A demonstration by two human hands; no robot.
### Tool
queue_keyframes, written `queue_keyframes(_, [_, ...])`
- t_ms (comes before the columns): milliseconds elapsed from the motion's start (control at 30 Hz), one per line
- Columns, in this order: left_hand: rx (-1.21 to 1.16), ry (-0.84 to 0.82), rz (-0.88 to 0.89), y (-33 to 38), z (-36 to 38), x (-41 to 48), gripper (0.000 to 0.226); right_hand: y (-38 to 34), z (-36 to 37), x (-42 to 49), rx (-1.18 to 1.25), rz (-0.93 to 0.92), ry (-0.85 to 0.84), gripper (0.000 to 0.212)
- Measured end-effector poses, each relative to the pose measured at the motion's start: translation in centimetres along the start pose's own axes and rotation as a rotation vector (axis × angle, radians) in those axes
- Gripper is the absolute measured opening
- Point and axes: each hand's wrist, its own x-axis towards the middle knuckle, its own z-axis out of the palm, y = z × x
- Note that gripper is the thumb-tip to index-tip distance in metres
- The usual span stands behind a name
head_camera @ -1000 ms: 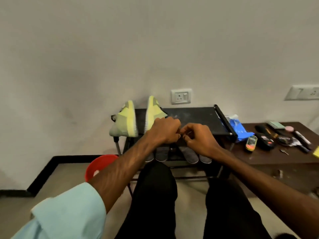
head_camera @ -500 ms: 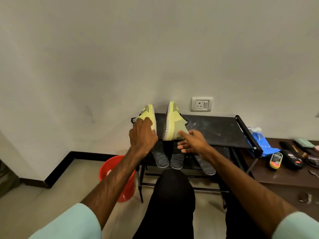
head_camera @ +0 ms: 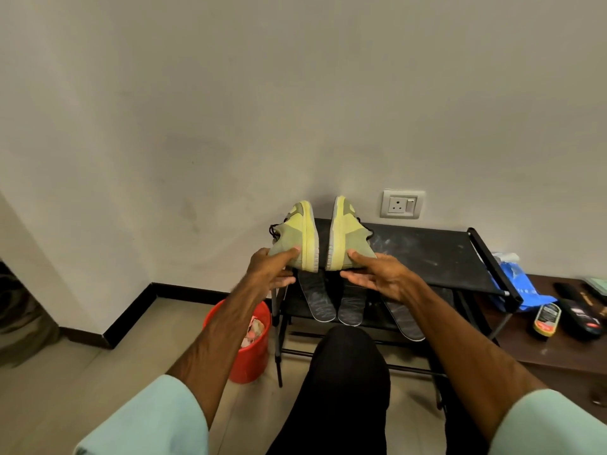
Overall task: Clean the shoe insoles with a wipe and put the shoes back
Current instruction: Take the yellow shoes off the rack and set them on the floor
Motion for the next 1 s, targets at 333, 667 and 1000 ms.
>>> queue_keyframes(333, [-0.182, -0.052, 0.104, -0.3, 0.1, 1.1, 0.048, 0.0, 0.9, 0.1, -0.174, -0.155, 0.056, 0.047])
queue_keyframes(667, [0.412, 0.056, 0.451, 2.1, -7.5, -4.2, 0.046, -1.7, 3.6, -4.0, -0.995, -0.598, 0.106, 0.022])
queue_keyframes(1000, [0.636, 0.457, 0.564, 0.6, -16.5, -13.6, 0.057, -0.8, 12.7, -8.3, -1.26, -0.781, -0.149, 0.027])
